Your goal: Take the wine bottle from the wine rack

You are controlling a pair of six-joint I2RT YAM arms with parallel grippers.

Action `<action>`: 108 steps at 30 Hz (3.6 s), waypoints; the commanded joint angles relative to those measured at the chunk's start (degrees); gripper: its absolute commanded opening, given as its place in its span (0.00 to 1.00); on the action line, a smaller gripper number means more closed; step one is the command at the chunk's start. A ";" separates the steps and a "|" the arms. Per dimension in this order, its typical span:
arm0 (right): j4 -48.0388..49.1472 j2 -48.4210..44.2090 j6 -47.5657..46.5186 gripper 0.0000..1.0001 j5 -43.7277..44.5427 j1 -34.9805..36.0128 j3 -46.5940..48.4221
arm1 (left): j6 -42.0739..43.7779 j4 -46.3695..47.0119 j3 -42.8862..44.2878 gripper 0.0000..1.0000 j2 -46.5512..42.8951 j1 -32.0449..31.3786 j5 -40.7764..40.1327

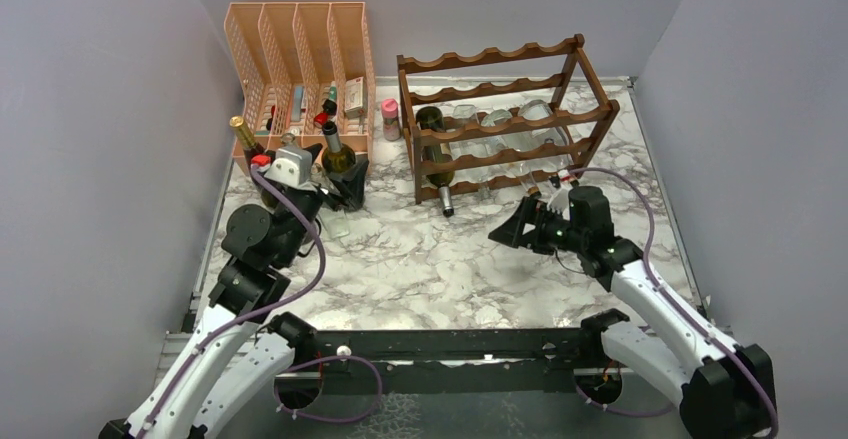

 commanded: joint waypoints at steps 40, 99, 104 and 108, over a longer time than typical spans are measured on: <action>60.82 57.77 6.20 0.69 31.43 19.11 9.88 | 5.80 8.75 -11.17 0.88 -3.77 -5.31 1.85; 28.81 2.90 5.67 0.01 22.91 19.20 -16.45 | 5.87 8.32 -10.76 0.89 0.70 -5.35 3.48; 11.01 -7.66 6.66 0.01 23.00 19.20 -13.61 | 3.05 7.28 -9.47 0.89 2.03 -5.31 3.91; -1.48 -14.32 7.42 0.01 22.57 19.20 -10.63 | 0.28 5.79 -7.32 0.89 3.36 -5.31 6.10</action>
